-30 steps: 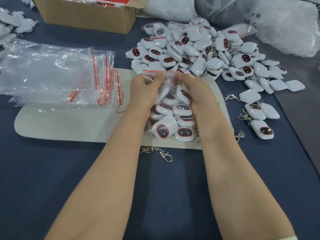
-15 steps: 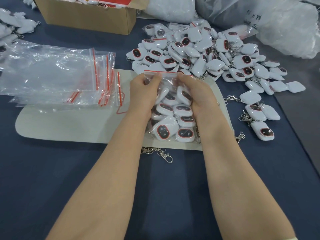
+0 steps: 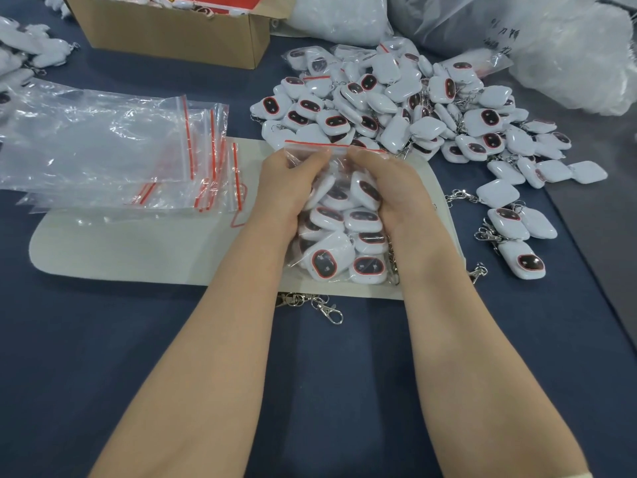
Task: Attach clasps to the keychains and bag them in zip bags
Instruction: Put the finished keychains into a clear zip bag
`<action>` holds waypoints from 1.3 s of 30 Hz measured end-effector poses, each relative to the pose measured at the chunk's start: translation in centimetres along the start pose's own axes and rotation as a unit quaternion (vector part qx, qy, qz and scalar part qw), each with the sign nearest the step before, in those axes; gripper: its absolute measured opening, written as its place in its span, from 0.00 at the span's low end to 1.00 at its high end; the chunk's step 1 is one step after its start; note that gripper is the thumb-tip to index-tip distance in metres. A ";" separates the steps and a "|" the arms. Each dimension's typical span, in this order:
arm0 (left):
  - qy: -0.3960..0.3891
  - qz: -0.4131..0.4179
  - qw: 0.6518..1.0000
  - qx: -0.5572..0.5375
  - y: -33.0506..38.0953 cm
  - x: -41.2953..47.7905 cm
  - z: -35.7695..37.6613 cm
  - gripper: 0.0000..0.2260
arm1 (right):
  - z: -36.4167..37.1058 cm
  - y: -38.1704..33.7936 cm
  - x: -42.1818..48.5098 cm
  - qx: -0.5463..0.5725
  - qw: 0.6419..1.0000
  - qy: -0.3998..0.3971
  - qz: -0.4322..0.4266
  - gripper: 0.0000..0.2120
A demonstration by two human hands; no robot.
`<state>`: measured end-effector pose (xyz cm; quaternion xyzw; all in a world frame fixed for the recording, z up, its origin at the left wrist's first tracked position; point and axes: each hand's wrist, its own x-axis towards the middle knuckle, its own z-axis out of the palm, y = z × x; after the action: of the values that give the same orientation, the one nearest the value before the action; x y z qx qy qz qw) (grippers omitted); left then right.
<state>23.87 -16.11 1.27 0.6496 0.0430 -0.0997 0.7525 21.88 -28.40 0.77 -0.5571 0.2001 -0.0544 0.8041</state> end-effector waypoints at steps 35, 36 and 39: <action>-0.014 0.018 0.999 0.024 -0.2 0.3 -0.2 0.05 | -0.2 0.1 -0.1 -0.002 0.999 -0.051 -0.004 0.11; -0.017 0.021 0.999 0.024 -0.2 0.4 -0.2 0.04 | -0.2 0.0 -0.1 -0.008 0.999 -0.051 -0.006 0.11; -0.020 0.029 0.999 0.034 -0.3 0.4 -0.3 0.02 | -0.2 -0.1 -0.3 -0.007 0.999 -0.049 -0.007 0.11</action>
<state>24.26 -15.91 0.85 0.6736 0.0058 -0.0919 0.7333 21.55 -28.49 0.93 -0.5660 0.1575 -0.0312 0.8086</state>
